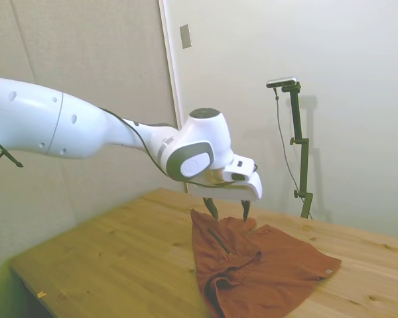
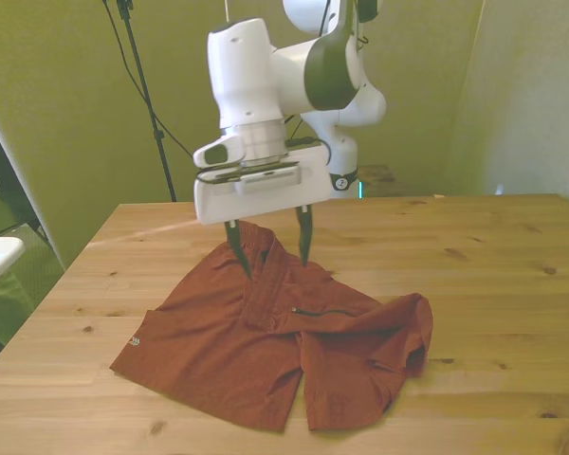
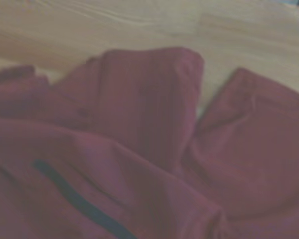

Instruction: Unfold the shorts

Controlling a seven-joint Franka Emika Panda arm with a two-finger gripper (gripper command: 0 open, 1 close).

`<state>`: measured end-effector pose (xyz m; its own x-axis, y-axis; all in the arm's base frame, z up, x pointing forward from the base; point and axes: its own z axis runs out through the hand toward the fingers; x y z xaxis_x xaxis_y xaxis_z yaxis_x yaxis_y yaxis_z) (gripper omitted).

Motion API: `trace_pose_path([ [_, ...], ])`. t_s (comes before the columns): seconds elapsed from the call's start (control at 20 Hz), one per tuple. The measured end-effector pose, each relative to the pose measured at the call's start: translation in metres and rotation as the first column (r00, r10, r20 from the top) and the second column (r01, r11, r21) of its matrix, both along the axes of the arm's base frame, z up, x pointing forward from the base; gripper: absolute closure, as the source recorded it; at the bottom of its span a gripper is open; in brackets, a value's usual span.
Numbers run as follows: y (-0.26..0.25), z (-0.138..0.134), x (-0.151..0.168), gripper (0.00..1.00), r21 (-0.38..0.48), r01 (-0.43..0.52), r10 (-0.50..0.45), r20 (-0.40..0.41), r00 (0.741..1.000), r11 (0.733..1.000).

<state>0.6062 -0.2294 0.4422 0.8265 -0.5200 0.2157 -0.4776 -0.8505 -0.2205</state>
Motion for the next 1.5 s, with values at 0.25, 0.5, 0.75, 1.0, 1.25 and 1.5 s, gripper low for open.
trace_pose_path([
  [0.25, -0.034, -0.025, 0.012, 0.0, 0.004, -0.005, 0.005, -0.03, 1.0, 1.0],
  [0.5, -0.041, -0.051, 0.025, 0.0, 0.028, -0.014, 0.016, -0.065, 0.998, 0.999],
  [0.75, -0.027, -0.078, 0.036, 1.0, 0.05, -0.038, 0.042, -0.094, 0.995, 0.998],
  [1.0, -0.026, -0.087, 0.036, 1.0, 0.057, -0.037, 0.043, -0.106, 0.993, 0.998],
  [1.25, -0.026, -0.088, 0.035, 1.0, 0.065, -0.038, 0.046, -0.117, 0.992, 0.997],
  [1.5, -0.026, -0.089, 0.035, 1.0, 0.065, -0.037, 0.044, -0.119, 0.992, 0.997],
])
